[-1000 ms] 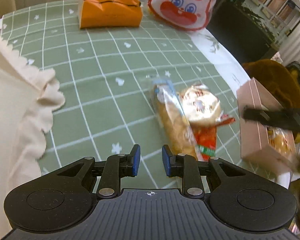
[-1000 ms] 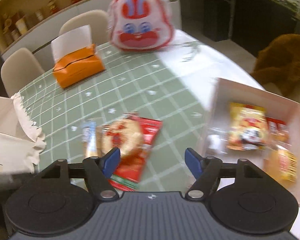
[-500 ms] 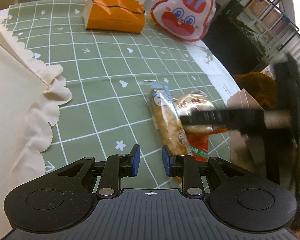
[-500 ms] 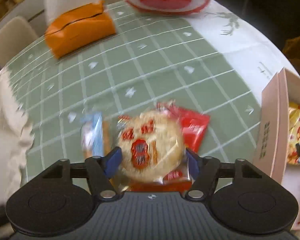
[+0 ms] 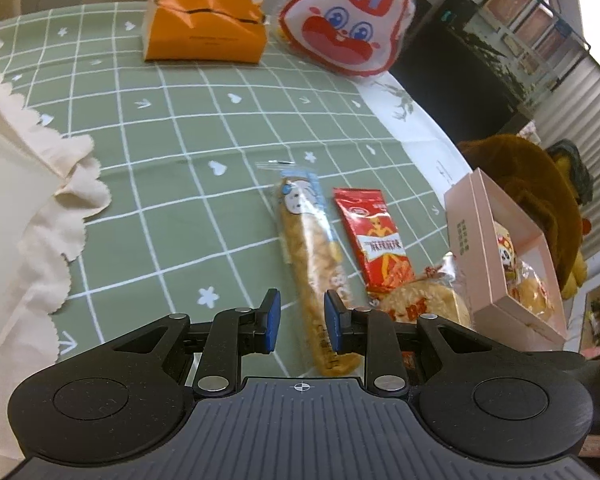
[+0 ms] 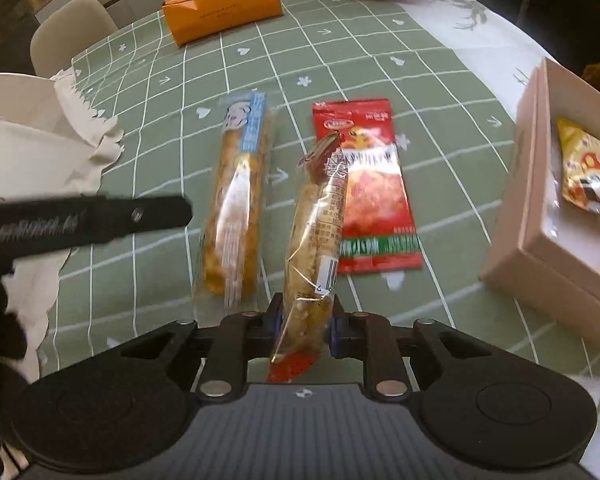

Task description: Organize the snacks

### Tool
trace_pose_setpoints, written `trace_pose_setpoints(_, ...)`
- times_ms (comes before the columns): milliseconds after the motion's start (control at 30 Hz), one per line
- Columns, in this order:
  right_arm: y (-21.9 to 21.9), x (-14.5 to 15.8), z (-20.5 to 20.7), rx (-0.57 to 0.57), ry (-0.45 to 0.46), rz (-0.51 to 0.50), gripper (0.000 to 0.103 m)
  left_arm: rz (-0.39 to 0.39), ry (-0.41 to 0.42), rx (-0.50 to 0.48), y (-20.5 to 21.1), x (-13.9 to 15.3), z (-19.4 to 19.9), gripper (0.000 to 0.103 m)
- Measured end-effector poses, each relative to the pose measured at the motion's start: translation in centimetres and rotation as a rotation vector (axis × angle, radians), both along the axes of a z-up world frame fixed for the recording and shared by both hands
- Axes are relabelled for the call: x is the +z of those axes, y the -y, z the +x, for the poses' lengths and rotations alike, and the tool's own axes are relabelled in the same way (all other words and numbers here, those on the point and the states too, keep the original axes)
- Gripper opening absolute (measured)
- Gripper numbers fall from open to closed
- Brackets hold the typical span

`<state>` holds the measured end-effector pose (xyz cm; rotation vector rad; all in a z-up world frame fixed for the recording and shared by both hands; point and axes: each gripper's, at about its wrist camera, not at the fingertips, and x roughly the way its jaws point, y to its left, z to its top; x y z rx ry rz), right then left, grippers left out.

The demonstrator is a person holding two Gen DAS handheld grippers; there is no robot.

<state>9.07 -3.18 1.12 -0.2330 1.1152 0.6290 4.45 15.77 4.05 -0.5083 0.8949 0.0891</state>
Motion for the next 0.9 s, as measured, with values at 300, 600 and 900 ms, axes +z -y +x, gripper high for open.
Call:
trace_pose_setpoints(300, 2.2, 0.4, 0.2, -0.064, 0.025, -0.009, 0.037, 0.128, -0.037, -0.079, 2.7, -0.7, 3.4, 0.047)
trace_pose_setpoints(600, 3.6, 2.1, 0.7, -0.117, 0.166, -0.045, 0.067, 0.184, -0.072, -0.128, 4.2, -1.3, 6.2, 0.048)
trace_pose_setpoints(900, 3.2, 0.2, 2.1, -0.179, 0.09, 0.033, 0.067, 0.065, -0.064, -0.125, 2.4, -1.6, 2.9, 0.04)
